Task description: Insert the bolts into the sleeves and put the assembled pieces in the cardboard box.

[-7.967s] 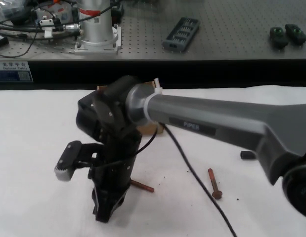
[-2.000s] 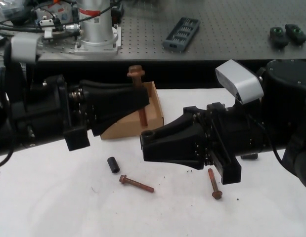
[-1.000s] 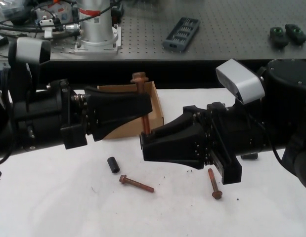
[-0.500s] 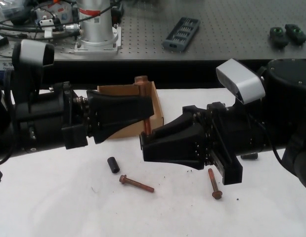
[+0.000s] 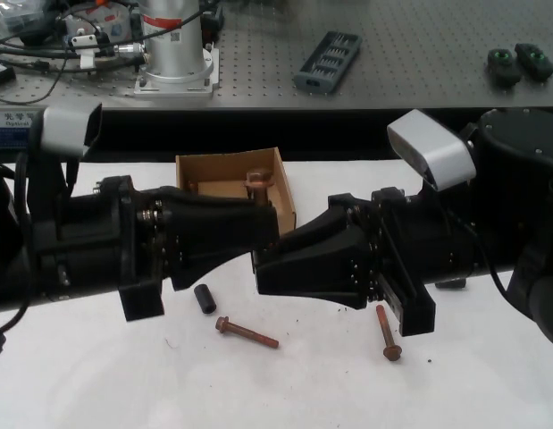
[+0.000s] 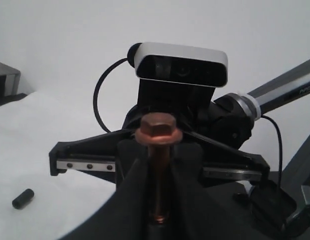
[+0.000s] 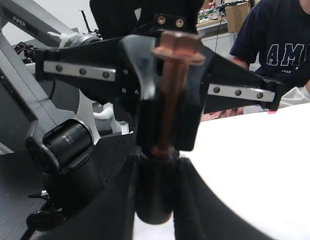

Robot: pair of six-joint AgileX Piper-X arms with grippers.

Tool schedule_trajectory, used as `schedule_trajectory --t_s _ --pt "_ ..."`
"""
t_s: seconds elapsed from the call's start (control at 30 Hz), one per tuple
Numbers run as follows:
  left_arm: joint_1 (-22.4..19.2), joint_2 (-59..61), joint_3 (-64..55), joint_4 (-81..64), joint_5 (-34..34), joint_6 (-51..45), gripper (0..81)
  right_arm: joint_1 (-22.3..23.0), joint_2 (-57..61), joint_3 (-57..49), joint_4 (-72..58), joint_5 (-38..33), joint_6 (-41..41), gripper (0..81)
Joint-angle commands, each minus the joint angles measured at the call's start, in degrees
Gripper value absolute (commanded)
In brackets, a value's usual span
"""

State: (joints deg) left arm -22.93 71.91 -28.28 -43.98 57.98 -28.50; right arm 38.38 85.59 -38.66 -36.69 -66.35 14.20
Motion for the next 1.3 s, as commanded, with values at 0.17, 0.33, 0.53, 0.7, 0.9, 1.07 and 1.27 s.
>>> schedule_trajectory --t_s 0.17,0.33,0.53,0.7,0.9,1.07,1.27 --pt "-0.2 -0.1 0.0 -0.8 -2.6 5.3 46.0 -0.2 -0.3 -0.4 -1.9 1.5 0.5 4.0" --pt "0.5 -0.5 0.0 -1.1 -6.0 9.4 47.0 -0.4 -0.3 -0.4 -1.9 2.2 0.1 4.0" --pt "6.3 -5.2 0.0 3.0 -9.9 10.4 46.6 -3.6 1.9 -3.6 -0.1 4.8 0.4 4.0" --pt "9.8 -15.9 0.0 23.0 -15.5 24.5 40.6 -5.1 9.8 -14.8 5.1 6.3 0.4 4.0" --pt "9.8 -29.6 0.1 48.6 -30.5 33.1 34.8 -5.1 25.3 -33.9 17.2 11.4 0.4 4.0" --pt "9.8 -37.2 0.1 56.0 -33.8 32.7 29.9 -5.2 37.0 -52.5 30.9 18.0 0.4 4.0" --pt "9.8 -42.3 0.1 58.3 -33.8 27.9 25.1 -5.2 46.9 -69.3 44.9 31.0 0.5 4.0"
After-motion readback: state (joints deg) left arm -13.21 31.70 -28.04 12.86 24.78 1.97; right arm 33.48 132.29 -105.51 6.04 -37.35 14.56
